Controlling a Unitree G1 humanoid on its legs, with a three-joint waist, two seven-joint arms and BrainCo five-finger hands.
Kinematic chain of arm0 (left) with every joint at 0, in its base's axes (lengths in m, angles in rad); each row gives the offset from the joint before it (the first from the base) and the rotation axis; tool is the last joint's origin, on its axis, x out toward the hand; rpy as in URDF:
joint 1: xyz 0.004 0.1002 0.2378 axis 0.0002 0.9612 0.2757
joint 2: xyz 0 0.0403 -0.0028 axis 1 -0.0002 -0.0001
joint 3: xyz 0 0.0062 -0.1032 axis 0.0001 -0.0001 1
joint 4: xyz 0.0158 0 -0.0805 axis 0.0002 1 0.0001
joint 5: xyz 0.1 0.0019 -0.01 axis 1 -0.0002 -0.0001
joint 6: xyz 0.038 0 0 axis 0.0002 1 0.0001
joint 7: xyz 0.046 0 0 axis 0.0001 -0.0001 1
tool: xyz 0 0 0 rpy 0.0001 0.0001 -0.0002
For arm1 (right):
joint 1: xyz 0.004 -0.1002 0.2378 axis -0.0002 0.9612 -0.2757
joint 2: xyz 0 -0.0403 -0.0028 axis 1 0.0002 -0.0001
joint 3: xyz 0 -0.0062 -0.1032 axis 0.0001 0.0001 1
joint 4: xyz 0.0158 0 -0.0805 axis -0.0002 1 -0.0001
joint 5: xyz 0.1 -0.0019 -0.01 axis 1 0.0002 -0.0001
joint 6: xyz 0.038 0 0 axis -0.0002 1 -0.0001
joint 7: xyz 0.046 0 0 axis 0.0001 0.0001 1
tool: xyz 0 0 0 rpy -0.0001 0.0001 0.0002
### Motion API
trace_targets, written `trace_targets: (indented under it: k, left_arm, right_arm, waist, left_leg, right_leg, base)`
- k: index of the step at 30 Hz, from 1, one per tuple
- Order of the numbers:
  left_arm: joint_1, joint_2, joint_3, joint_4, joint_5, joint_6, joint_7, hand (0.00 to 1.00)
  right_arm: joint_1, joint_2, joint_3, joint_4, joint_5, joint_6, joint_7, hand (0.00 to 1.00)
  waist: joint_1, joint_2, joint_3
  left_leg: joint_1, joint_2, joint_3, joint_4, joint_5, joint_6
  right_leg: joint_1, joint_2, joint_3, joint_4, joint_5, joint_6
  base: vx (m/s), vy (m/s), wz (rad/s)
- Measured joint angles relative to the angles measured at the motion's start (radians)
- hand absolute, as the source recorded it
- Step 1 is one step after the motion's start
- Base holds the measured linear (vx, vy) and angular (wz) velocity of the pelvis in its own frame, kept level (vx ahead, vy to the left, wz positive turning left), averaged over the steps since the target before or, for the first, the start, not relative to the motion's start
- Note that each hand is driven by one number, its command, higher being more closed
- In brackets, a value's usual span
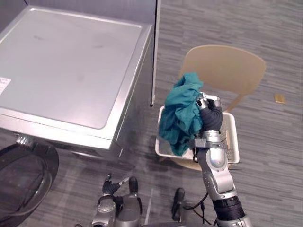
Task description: Pick up the laundry basket with both hands and put the clothes into the washing machine.
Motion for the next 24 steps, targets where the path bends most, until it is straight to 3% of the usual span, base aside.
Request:
trace_targets:
  k: [1, 2, 3, 4, 5, 7, 8, 9, 10, 11, 12, 13, 14, 17, 18, 19, 20, 21, 23, 24]
  left_arm:
    - [-0.007, -0.001, -0.002, 0.002, 0.001, 0.001, 0.000, 0.00]
    - [-0.013, 0.000, -0.003, 0.000, 0.002, -0.001, 0.000, 0.00]
    - [-0.015, -0.002, -0.003, 0.000, 0.002, -0.001, 0.000, 0.00]
    - [-0.013, 0.001, 0.000, -0.005, 0.001, -0.002, 0.002, 0.00]
    - [-0.011, 0.004, 0.006, -0.018, 0.000, -0.002, 0.005, 0.00]
    - [0.012, 0.000, 0.007, -0.070, 0.000, -0.004, 0.008, 0.00]
    - [0.039, -0.015, 0.007, -0.106, -0.002, -0.008, 0.013, 0.00]
    - [0.051, -0.037, 0.003, -0.126, -0.002, -0.007, 0.021, 0.00]
    - [0.056, -0.050, -0.005, -0.138, -0.003, -0.007, 0.022, 0.00]
    - [0.073, -0.057, -0.035, -0.165, -0.004, -0.007, 0.022, 0.00]
    - [0.081, -0.059, -0.068, -0.188, -0.004, -0.008, 0.020, 0.00]
    - [0.074, -0.055, -0.082, -0.195, -0.004, -0.008, 0.021, 0.00]
    - [0.065, -0.055, -0.109, -0.214, -0.001, -0.009, 0.017, 0.00]
    - [0.105, -0.070, -0.132, -0.309, 0.009, -0.017, -0.001, 0.00]
    - [0.114, -0.071, -0.131, -0.330, 0.014, -0.019, -0.001, 0.00]
    - [0.123, -0.071, -0.134, -0.375, 0.026, -0.023, -0.002, 0.00]
    - [0.122, -0.071, -0.154, -0.425, 0.038, -0.027, -0.001, 0.00]
    - [0.121, -0.070, -0.164, -0.453, 0.039, -0.029, -0.001, 0.00]
    - [0.115, -0.080, -0.224, -0.557, 0.043, -0.047, -0.005, 0.00]
    - [0.110, -0.080, -0.235, -0.581, 0.047, -0.048, -0.004, 0.00]
  right_arm:
    - [0.001, 0.000, 0.002, 0.000, 0.004, -0.002, 0.000, 1.00]
    - [0.001, 0.003, 0.003, 0.000, 0.007, -0.004, -0.001, 1.00]
    - [0.001, 0.002, 0.007, 0.000, 0.009, -0.004, -0.001, 1.00]
    - [-0.003, 0.001, 0.019, 0.000, 0.012, -0.005, -0.001, 1.00]
    - [-0.017, 0.000, 0.033, 0.001, 0.013, -0.005, 0.000, 1.00]
    - [-0.068, -0.011, 0.068, 0.004, 0.013, -0.005, 0.000, 1.00]
    - [-0.108, -0.012, 0.072, 0.004, 0.015, -0.009, 0.000, 1.00]
    - [-0.149, -0.022, 0.069, 0.012, 0.023, -0.017, -0.001, 1.00]
    - [-0.161, -0.030, 0.065, 0.019, 0.029, -0.025, -0.002, 1.00]
    - [-0.166, -0.043, 0.049, 0.042, 0.037, -0.030, -0.002, 1.00]
    - [-0.167, -0.052, 0.042, 0.065, 0.040, -0.030, -0.003, 1.00]
    - [-0.169, -0.057, 0.039, 0.076, 0.040, -0.031, -0.003, 1.00]
    - [-0.178, -0.060, 0.038, 0.095, 0.044, -0.030, 0.000, 1.00]
    - [-0.193, -0.060, 0.031, 0.100, 0.081, -0.029, 0.007, 1.00]
    - [-0.192, -0.061, 0.030, 0.101, 0.082, -0.029, 0.011, 1.00]
    - [-0.193, -0.061, 0.030, 0.100, 0.082, -0.029, 0.018, 1.00]
    - [-0.193, -0.060, 0.031, 0.100, 0.090, -0.029, 0.025, 1.00]
    - [-0.193, -0.059, 0.031, 0.099, 0.095, -0.029, 0.030, 1.00]
    - [-0.193, -0.054, 0.031, 0.097, 0.125, -0.030, 0.046, 1.00]
    - [-0.192, -0.049, 0.032, 0.097, 0.129, -0.030, 0.047, 1.00]
  waist:
    - [-0.007, -0.001, 0.000]
    - [-0.012, -0.003, 0.000]
    - [-0.014, -0.003, 0.000]
    - [0.005, -0.011, -0.005]
    - [0.024, -0.013, -0.006]
    - [0.055, 0.016, -0.011]
    - [0.069, 0.029, -0.016]
    - [0.060, 0.066, -0.013]
    - [0.052, 0.086, -0.011]
    - [0.059, 0.103, -0.012]
    - [0.062, 0.108, -0.011]
    - [0.063, 0.102, -0.011]
    - [0.062, 0.090, -0.013]
    - [0.033, 0.107, -0.023]
    - [0.034, 0.113, -0.025]
    - [0.034, 0.119, -0.029]
    - [0.033, 0.124, -0.032]
    - [0.033, 0.128, -0.034]
    - [0.035, 0.160, -0.058]
    - [0.036, 0.159, -0.061]
  left_leg:
    - [-0.021, -0.001, -0.025, 0.018, 0.001, 0.001]
    - [-0.063, -0.008, -0.074, 0.057, 0.001, 0.004]
    - [-0.076, -0.018, -0.104, 0.073, 0.001, 0.004]
    - [-0.095, -0.038, -0.141, 0.100, 0.003, 0.000]
    - [-0.114, -0.049, -0.162, 0.122, 0.008, -0.008]
    - [-0.144, -0.036, -0.190, 0.108, 0.033, -0.031]
    - [-0.165, -0.014, -0.203, 0.074, 0.066, -0.040]
    - [-0.183, 0.017, -0.239, 0.029, 0.117, -0.043]
    - [-0.184, 0.037, -0.261, 0.000, 0.138, -0.042]
    - [-0.169, 0.056, -0.260, -0.061, 0.147, -0.005]
    - [-0.142, 0.067, -0.220, -0.124, 0.077, 0.057]
    - [-0.144, 0.065, -0.182, -0.128, 0.020, 0.081]
    - [-0.172, 0.044, -0.108, -0.068, 0.023, 0.077]
    - [-0.161, 0.002, -0.031, 0.170, 0.015, 0.073]
    - [-0.141, 0.005, -0.029, 0.199, 0.007, 0.062]
    - [-0.076, 0.012, -0.027, 0.213, -0.049, 0.021]
    - [-0.014, 0.011, -0.026, 0.167, -0.065, -0.003]
    - [0.016, 0.012, -0.027, 0.122, -0.066, -0.006]
    - [0.088, 0.025, -0.046, -0.053, -0.057, -0.019]
    - [0.090, 0.023, -0.053, -0.068, -0.054, -0.027]
  right_leg:
    - [-0.018, -0.003, 0.036, 0.052, -0.023, 0.029]
    - [-0.061, -0.011, 0.107, 0.269, -0.128, 0.016]
    - [-0.063, -0.010, 0.126, 0.351, -0.155, 0.019]
    - [-0.049, -0.002, 0.162, 0.450, -0.192, 0.031]
    - [-0.038, 0.008, 0.180, 0.440, -0.224, 0.021]
    - [-0.004, 0.053, 0.170, 0.324, -0.273, -0.005]
    - [0.016, 0.079, 0.138, 0.227, -0.299, -0.044]
    - [0.024, 0.123, 0.109, 0.174, -0.294, -0.069]
    - [0.024, 0.144, 0.099, 0.164, -0.280, -0.082]
    - [0.019, 0.162, 0.074, 0.163, -0.270, -0.096]
    - [0.020, 0.166, 0.044, 0.150, -0.252, -0.119]
    - [0.021, 0.147, 0.032, 0.128, -0.236, -0.135]
    - [0.007, 0.112, -0.008, 0.109, -0.215, -0.149]
    - [-0.017, 0.060, -0.070, 0.067, -0.159, -0.153]
    - [-0.018, 0.058, -0.078, 0.060, -0.151, -0.154]
    - [-0.018, 0.054, -0.097, 0.048, -0.138, -0.154]
    - [-0.015, 0.051, -0.126, 0.031, -0.126, -0.149]
    - [-0.012, 0.051, -0.142, 0.023, -0.121, -0.144]
    - [-0.011, 0.058, -0.209, 0.018, -0.107, -0.126]
    - [-0.011, 0.055, -0.220, 0.020, -0.104, -0.121]
  base:
    - [-0.09, -0.049, 1.20]
    - [-0.10, -0.082, 1.34]
    - [-0.12, -0.230, 1.54]
    - [-0.11, -0.231, 1.10]
    - [-0.18, -0.291, 0.90]
    - [-0.20, -0.187, 0.23]
    - [-0.26, -0.181, 0.12]
    - [-0.32, -0.228, 0.29]
    - [-0.33, -0.224, 0.51]
    - [-0.34, -0.220, 0.61]
    - [-0.28, -0.170, 0.65]
    - [-0.27, -0.109, 0.81]
    - [-0.23, -0.084, 0.90]
    - [-0.19, -0.059, 0.68]
    - [-0.17, -0.003, 0.54]
    - [-0.14, 0.029, 0.64]
    - [-0.13, 0.044, 0.73]
    - [-0.12, 0.082, 0.83]
    - [-0.09, 0.134, 0.80]
    - [-0.06, 0.156, 0.61]
